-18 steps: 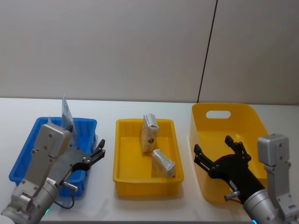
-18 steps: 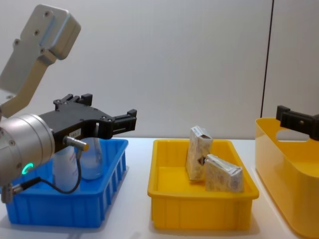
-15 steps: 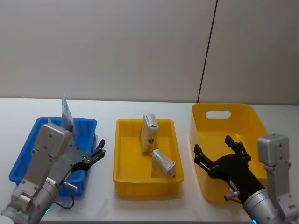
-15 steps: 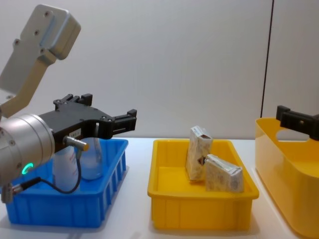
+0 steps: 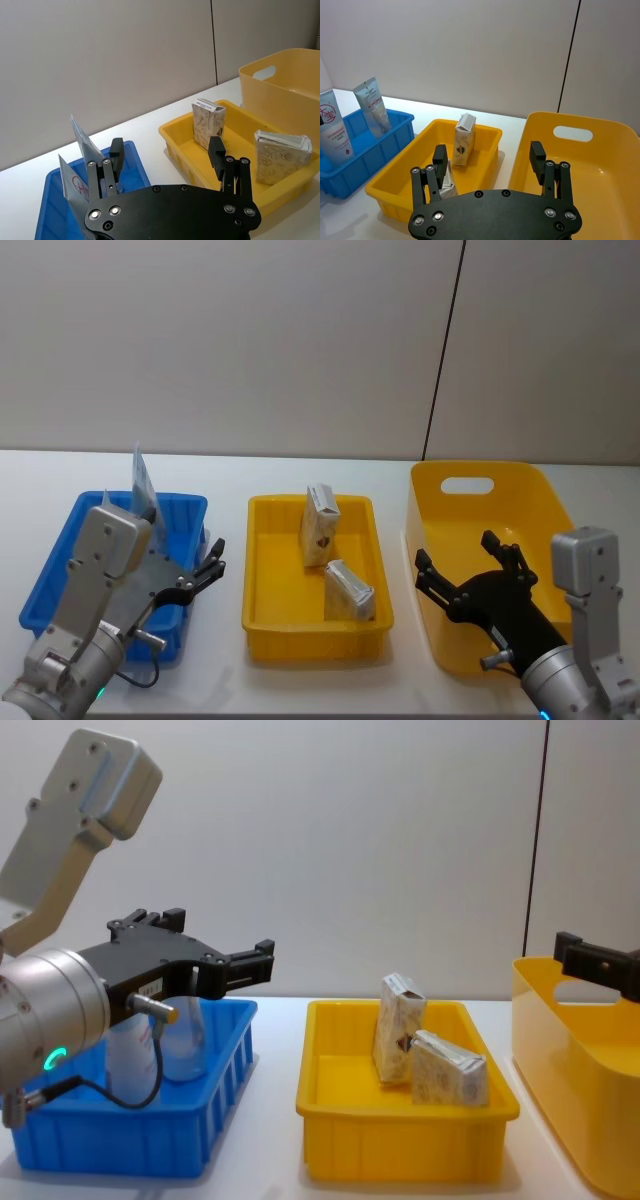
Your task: Bimanual collaborative sorting of washing and personal care products
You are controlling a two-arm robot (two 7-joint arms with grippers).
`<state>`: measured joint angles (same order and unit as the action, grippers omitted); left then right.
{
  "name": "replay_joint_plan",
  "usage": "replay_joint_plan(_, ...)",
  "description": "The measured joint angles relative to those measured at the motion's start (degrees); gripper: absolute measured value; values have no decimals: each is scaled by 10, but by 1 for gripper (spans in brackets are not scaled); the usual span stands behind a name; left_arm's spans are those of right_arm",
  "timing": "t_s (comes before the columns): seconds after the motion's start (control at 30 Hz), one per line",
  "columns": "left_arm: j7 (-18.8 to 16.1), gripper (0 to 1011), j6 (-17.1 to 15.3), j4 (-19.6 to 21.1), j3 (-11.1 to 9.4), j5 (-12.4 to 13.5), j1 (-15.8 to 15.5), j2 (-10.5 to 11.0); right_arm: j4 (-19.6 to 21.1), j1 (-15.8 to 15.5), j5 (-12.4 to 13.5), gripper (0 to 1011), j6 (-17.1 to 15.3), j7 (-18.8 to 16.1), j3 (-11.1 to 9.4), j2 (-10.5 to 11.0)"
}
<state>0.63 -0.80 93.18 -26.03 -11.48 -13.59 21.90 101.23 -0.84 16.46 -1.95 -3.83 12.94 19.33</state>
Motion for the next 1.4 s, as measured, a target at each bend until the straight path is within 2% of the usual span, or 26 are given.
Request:
replay_joint_plan(1.03,0,1001,0,0,0,0,0,0,-2,3,1,1002,-5,-4,0,-2)
replay_joint_plan(1.2,0,1001,0,0,0,0,0,0,-4,11,6,1002,-21,-11,2,-3)
replay_joint_plan(1.4,0,1001,0,0,0,0,0,0,-11,28,18,1002,-62,-25,6,-5)
